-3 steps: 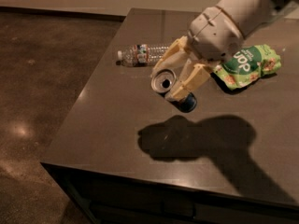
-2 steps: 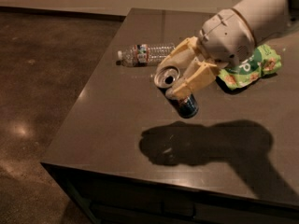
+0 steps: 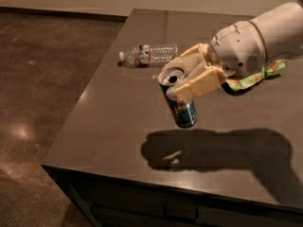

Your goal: Place redbull can upright

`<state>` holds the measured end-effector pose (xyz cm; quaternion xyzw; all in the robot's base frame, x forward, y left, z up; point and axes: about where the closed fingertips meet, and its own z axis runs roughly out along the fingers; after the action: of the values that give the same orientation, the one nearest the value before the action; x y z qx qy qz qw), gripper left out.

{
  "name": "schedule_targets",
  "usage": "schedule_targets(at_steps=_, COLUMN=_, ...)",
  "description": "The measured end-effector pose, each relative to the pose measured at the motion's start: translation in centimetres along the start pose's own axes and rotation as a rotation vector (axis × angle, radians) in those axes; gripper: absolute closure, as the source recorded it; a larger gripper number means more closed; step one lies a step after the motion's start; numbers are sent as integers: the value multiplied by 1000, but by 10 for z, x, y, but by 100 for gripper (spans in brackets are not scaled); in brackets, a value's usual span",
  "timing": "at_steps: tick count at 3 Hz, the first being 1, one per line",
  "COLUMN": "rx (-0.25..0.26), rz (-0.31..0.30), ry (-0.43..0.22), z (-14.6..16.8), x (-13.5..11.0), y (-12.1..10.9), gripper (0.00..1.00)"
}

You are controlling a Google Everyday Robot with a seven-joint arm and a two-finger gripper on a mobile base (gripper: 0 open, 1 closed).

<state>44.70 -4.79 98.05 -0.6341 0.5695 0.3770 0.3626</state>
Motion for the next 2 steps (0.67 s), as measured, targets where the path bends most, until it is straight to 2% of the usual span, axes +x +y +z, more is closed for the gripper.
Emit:
schedule_targets(at_steps=1, rx=29, rz=66, ry=-109, z=7, x=5, y=-2, gripper=100)
schedule_targets(at_steps=2, rx=54, rz=100, ry=-179, z=14, x=9, y=-5, gripper=100)
